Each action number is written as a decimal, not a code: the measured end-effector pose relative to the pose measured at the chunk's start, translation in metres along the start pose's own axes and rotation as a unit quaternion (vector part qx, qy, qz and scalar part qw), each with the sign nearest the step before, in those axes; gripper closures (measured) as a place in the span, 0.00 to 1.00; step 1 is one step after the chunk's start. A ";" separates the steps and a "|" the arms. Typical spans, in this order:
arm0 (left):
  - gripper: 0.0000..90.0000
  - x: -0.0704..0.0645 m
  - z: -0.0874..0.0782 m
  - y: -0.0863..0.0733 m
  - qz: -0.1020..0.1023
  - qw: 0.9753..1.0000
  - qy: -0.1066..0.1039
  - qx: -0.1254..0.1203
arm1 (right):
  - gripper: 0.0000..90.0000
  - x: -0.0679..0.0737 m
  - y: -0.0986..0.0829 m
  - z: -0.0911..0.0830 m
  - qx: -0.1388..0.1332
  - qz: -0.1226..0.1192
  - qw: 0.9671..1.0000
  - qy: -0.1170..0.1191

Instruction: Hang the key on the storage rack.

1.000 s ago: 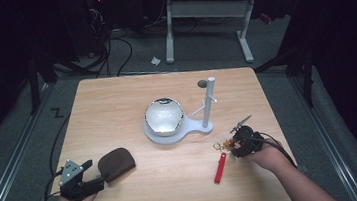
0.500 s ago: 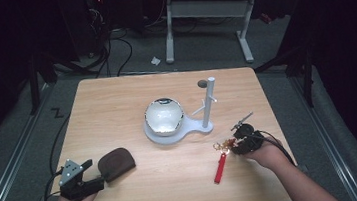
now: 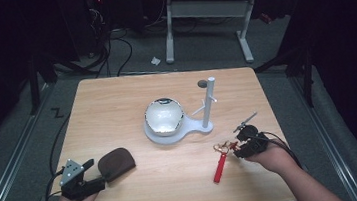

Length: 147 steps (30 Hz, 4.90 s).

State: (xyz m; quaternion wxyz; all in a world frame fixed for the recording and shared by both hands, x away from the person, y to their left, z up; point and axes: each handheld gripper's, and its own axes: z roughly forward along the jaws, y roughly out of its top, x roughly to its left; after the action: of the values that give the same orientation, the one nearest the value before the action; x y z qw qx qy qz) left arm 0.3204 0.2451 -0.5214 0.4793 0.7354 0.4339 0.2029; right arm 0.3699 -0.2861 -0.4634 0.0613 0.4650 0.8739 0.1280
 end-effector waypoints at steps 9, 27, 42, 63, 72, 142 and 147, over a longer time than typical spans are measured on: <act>0.23 0.000 0.003 0.002 0.002 1.000 -0.004 -0.005 | 0.74 0.011 -0.003 -0.022 -0.012 -0.005 1.000 -0.001; 0.23 -0.004 0.004 0.001 0.008 1.000 -0.003 0.001 | 0.74 0.011 -0.013 -0.048 -0.006 0.008 1.000 0.007; 0.23 -0.002 0.001 0.000 0.004 1.000 -0.001 -0.002 | 0.74 0.014 -0.006 -0.072 -0.016 0.005 1.000 0.006; 0.23 -0.001 -0.001 -0.001 0.000 1.000 0.000 -0.003 | 0.74 0.020 0.022 -0.101 -0.032 -0.008 0.999 0.003; 0.23 0.000 -0.003 -0.001 -0.003 1.000 -0.001 -0.005 | 0.74 0.018 0.031 -0.106 -0.037 -0.011 0.999 0.003; 0.24 -0.001 0.001 -0.002 -0.001 1.000 -0.020 0.006 | 0.74 0.019 0.112 -0.165 -0.082 -0.028 0.996 -0.019; 0.24 0.000 0.001 -0.002 -0.002 1.000 -0.019 0.005 | 0.74 0.017 0.114 -0.163 -0.079 -0.024 0.996 -0.024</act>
State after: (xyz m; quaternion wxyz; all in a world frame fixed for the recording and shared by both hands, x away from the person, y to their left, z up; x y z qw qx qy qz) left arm 0.3199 0.2445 -0.5240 0.4839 0.7410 0.4269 0.1856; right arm 0.4143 -0.2386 -0.2753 0.1215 0.4407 0.8702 0.1841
